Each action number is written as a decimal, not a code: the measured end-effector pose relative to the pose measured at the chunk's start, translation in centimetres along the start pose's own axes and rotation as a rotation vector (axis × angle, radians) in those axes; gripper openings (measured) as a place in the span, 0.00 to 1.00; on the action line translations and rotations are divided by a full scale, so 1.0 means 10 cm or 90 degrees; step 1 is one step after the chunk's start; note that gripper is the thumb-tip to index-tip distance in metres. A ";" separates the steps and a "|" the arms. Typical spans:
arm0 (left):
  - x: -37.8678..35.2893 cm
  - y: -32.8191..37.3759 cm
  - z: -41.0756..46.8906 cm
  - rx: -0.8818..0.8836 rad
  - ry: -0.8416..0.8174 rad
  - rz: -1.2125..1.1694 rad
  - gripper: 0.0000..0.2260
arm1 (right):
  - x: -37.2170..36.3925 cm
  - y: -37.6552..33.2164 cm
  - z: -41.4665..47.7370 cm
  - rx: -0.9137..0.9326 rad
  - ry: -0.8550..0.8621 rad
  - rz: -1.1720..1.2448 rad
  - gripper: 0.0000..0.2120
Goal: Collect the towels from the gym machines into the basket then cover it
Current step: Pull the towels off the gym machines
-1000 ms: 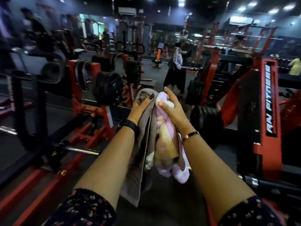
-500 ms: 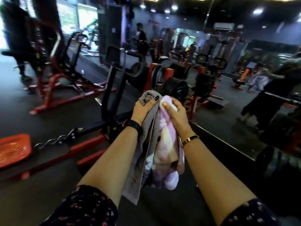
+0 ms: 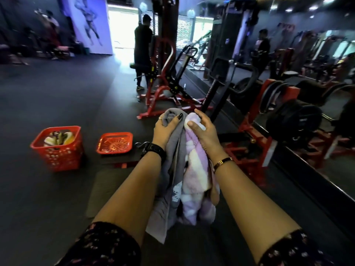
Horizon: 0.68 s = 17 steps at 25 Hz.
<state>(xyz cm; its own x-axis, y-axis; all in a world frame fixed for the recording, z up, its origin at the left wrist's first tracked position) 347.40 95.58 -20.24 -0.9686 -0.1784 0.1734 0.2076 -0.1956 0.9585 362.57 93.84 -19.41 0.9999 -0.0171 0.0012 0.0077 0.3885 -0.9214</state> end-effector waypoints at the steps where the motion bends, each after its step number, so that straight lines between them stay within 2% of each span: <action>1: 0.15 -0.04 -0.02 0.003 0.016 0.013 0.26 | -0.14 0.02 0.00 0.003 -0.015 0.016 0.32; 3: 0.45 -0.12 -0.07 0.001 0.050 0.014 0.25 | -0.42 0.05 -0.02 0.000 -0.047 0.037 0.33; 5: 0.73 -0.19 -0.08 0.008 0.078 0.014 0.23 | -0.69 0.05 -0.03 -0.007 -0.073 0.052 0.30; 8: 1.23 -0.18 -0.20 0.017 0.125 0.002 0.26 | -1.20 0.01 -0.03 -0.010 -0.122 0.068 0.28; 12: 1.85 -0.31 -0.26 0.020 0.162 -0.019 0.16 | -1.85 -0.02 -0.10 -0.019 -0.164 0.086 0.37; 14: 2.15 -0.38 -0.30 0.020 0.168 0.000 0.16 | -2.17 -0.04 -0.16 -0.033 -0.179 0.086 0.37; 17: 2.60 -0.54 -0.30 0.016 0.172 0.040 0.20 | -2.66 -0.07 -0.26 -0.048 -0.185 0.102 0.37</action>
<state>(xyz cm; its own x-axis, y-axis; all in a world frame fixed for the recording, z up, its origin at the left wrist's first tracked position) 321.47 89.06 -21.54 -0.8815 -0.4405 0.1699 0.2600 -0.1525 0.9535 335.91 91.61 -19.77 0.9508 0.3062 -0.0459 -0.1407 0.2952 -0.9450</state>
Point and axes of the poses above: each hand's wrist, its own z-axis towards the middle knuckle, its own x-axis out of the back of the hand, y = z × x, the point moved 5 cm from there along z, towards the middle knuckle, and after that the axes turned 12 degrees about z, right-handed, at the moved point
